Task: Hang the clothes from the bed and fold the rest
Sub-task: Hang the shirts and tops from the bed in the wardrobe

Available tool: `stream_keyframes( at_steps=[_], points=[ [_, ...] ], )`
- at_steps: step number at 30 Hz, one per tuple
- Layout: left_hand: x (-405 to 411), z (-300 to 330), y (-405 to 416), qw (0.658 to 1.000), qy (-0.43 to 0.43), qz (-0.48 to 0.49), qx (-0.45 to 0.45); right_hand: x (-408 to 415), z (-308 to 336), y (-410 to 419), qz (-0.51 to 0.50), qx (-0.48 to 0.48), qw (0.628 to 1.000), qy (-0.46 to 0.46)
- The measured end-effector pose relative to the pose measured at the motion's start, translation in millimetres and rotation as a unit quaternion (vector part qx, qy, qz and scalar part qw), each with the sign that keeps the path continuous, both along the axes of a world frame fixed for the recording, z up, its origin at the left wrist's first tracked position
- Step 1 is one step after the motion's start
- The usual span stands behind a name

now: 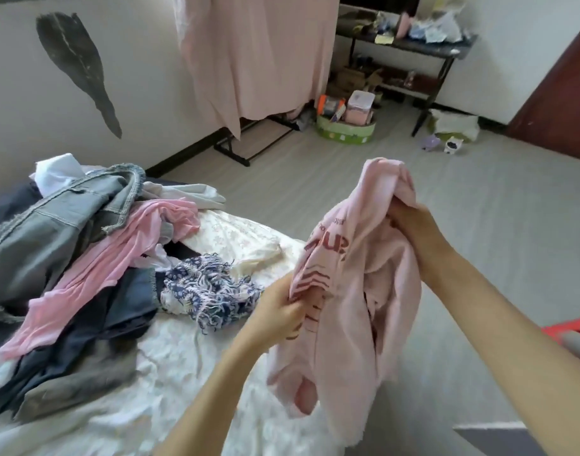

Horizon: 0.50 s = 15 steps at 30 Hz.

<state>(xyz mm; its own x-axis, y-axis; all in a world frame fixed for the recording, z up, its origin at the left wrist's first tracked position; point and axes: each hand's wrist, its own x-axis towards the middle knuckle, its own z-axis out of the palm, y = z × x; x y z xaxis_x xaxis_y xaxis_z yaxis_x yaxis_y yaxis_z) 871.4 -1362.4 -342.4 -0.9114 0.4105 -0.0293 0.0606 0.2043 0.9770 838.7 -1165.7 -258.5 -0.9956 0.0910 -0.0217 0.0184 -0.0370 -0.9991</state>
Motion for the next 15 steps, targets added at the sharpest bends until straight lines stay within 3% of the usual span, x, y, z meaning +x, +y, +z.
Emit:
stream_keyframes(
  at_steps=[3,6,8,11,13,15],
  points=[
    [5,19,66,0.995,-0.082,0.020,0.045,34,3,66,-0.085,0.120,0.989,0.022],
    [24,36,142,0.984,-0.162,0.001,0.074,106,-21,144,-0.163,0.218,0.962,-0.036],
    [33,36,187,0.974,-0.203,0.020,0.095,166,-38,181,-0.117,0.186,0.973,-0.071],
    [59,28,261,0.949,-0.278,0.038,0.144,256,-47,218,0.017,0.021,0.982,-0.188],
    [90,18,311,0.935,-0.329,0.021,0.133,308,-59,240,-0.019,0.004,0.980,-0.196],
    [118,8,345,0.926,-0.363,-0.028,0.096,336,-75,254,-0.125,0.047,0.973,-0.185]
  ],
)
